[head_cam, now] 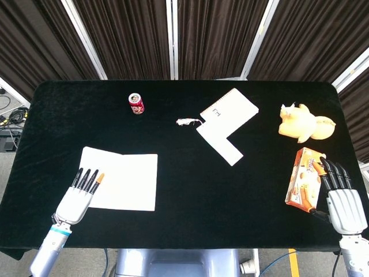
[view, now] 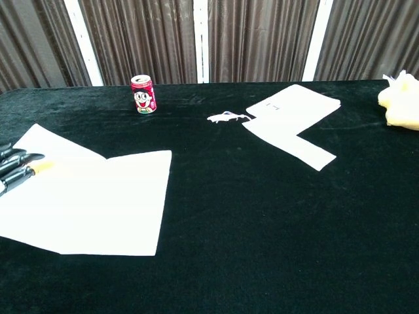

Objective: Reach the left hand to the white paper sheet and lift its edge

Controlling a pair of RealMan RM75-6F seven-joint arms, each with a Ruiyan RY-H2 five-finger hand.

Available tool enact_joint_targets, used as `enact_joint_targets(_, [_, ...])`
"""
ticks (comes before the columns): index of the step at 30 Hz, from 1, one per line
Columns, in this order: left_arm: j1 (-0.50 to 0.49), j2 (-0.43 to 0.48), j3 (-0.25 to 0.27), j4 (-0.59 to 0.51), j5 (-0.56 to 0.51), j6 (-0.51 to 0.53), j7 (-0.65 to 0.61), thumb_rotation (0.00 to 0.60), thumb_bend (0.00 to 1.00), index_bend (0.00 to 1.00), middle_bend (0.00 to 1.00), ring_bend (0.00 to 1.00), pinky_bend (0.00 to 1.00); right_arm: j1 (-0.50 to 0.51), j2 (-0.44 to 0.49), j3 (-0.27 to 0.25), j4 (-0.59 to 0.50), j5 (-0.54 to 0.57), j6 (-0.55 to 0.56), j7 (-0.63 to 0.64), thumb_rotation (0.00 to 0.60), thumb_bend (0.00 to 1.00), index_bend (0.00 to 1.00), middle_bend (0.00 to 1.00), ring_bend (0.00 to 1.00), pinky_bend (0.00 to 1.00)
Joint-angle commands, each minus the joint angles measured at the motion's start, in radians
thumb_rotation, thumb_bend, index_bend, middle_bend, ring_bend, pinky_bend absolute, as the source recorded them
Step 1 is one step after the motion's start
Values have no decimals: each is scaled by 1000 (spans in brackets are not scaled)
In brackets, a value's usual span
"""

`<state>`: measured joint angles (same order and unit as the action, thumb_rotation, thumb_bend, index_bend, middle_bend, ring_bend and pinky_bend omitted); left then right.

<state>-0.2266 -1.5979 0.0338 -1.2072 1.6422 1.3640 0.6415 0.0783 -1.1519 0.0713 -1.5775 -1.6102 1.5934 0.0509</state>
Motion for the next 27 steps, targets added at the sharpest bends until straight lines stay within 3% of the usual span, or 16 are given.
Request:
enact_joint_targets(1, [-16, 8, -9, -10, 25, 21, 29, 600, 543, 0, 0, 0, 0, -1, 1, 0, 0, 0, 1, 2, 600, 106, 95, 0, 0, 0])
enact_joint_targets(12, [-93, 71, -69, -138, 113, 65, 148, 600, 533, 0, 0, 0, 0, -2, 5, 4, -4, 0, 9, 15, 600, 107, 95, 0, 0, 0])
enact_joint_targets(18, [-141, 72, -104, -223, 110, 14, 216, 600, 409, 0, 0, 0, 0, -5, 11, 5, -6, -2, 14, 27, 600, 107, 96, 0, 0, 0])
enact_joint_targets(24, [-135, 69, -94, -269, 104, 14, 229, 600, 397, 0, 0, 0, 0, -6, 17, 6, -3, 2, 13, 38, 600, 106, 95, 0, 0, 0])
enact_joint_targets(27, [-96, 101, -70, -307, 77, 36, 200, 600, 285, 0, 0, 0, 0, -5, 18, 3, -1, 3, 6, 32, 600, 106, 95, 0, 0, 0])
